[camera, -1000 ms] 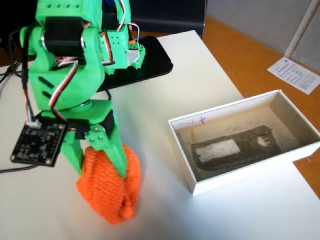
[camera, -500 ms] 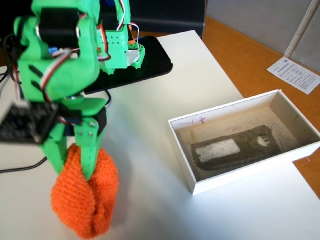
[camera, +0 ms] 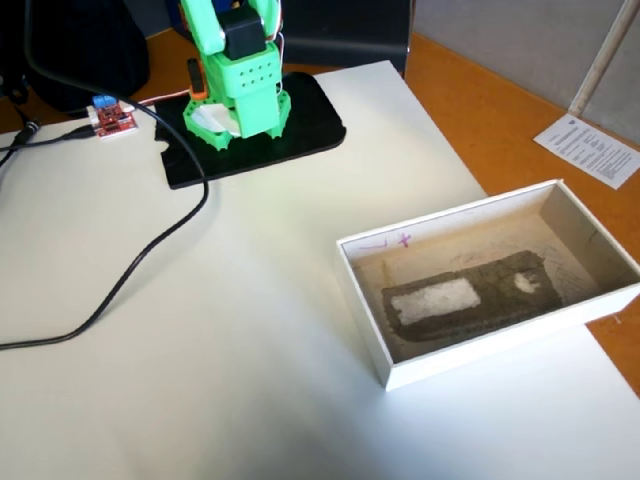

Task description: Remove orange objects from table

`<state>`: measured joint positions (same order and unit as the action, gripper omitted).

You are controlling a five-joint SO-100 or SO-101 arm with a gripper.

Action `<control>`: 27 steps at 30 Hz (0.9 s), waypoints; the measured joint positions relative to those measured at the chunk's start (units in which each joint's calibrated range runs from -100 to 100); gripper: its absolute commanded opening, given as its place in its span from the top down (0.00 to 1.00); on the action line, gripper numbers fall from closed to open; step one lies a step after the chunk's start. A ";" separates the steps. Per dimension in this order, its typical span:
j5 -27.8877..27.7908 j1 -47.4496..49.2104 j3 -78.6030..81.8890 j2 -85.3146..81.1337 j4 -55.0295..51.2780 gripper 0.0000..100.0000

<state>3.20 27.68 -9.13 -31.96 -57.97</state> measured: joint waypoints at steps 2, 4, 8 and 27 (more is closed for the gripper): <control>-0.39 2.38 9.09 -4.73 -1.09 1.00; -0.83 2.38 19.67 -7.95 -4.07 1.00; -1.22 -2.05 38.41 -11.61 -5.37 1.00; -2.05 -6.56 47.03 -16.96 -1.49 1.00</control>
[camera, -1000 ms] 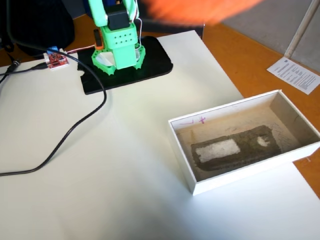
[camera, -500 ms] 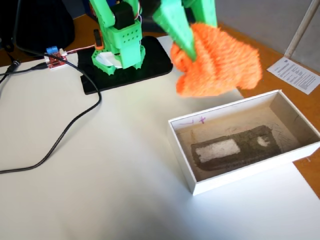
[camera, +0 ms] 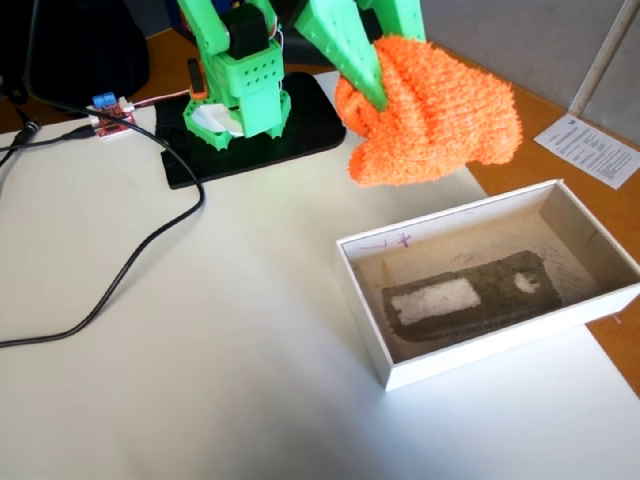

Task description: Remove orange objects from table

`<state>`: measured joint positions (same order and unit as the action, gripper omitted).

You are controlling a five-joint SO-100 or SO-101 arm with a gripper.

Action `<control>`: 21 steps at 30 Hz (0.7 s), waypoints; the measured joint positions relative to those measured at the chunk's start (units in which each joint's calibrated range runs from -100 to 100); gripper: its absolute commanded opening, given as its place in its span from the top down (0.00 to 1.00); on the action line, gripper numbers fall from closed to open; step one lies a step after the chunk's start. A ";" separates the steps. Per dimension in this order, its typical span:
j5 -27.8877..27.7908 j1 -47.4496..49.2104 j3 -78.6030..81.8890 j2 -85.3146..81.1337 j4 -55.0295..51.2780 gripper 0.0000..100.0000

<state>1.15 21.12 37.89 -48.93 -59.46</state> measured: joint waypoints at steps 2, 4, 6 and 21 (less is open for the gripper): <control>0.00 -0.49 0.00 2.95 3.18 1.00; -0.15 -0.49 -2.34 8.13 4.97 1.00; -0.44 -1.15 -6.74 14.11 5.66 1.00; -1.56 -0.66 -13.02 24.64 6.06 1.00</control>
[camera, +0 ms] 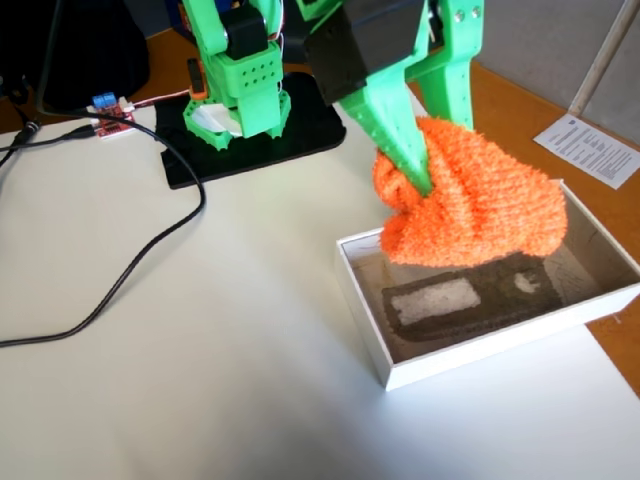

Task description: Remove orange objects from table

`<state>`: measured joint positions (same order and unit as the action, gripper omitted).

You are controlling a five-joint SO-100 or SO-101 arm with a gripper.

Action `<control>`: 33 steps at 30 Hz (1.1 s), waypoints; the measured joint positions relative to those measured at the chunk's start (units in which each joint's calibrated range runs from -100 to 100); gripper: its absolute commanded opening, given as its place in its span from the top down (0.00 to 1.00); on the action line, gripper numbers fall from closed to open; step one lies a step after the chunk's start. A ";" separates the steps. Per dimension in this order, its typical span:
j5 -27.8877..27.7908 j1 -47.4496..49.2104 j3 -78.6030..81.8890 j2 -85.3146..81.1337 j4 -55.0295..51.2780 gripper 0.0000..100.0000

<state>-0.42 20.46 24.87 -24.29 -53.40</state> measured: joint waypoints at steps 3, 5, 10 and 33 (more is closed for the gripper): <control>-0.83 0.90 2.44 -0.54 2.09 1.00; -1.81 3.94 4.22 -2.14 5.17 1.00; -5.08 23.21 5.06 -8.30 17.59 0.72; -11.53 63.22 8.99 -8.30 43.62 0.68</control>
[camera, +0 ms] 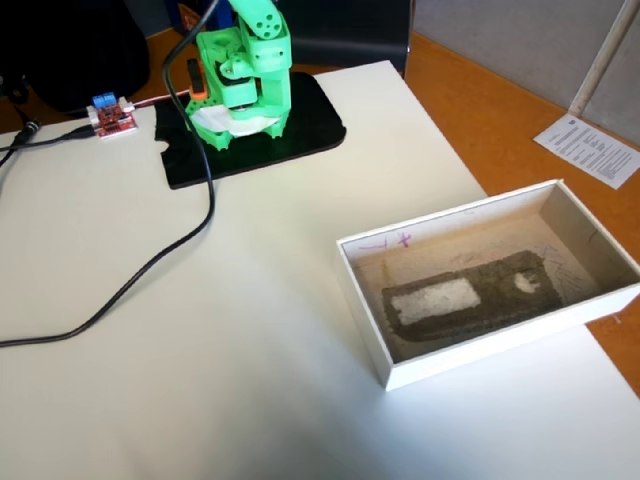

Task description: Remove orange objects from table

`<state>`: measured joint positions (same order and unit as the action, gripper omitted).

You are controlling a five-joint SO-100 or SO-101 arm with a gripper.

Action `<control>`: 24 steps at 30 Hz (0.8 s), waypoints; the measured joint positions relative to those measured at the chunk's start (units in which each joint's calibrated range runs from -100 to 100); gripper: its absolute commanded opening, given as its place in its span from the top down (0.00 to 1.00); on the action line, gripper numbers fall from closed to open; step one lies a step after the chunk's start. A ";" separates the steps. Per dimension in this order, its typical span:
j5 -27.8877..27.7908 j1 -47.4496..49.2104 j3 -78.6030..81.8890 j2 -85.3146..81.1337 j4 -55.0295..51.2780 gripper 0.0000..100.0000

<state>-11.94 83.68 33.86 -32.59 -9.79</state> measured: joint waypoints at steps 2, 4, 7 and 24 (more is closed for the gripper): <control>2.78 -4.43 0.75 -1.96 -2.88 0.67; 6.11 -11.73 2.81 -4.55 -7.75 0.67; 8.84 -28.54 8.81 -8.12 -15.00 0.67; 2.93 -82.00 60.14 -63.48 -64.28 0.68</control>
<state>-9.01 1.68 94.00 -96.07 -74.07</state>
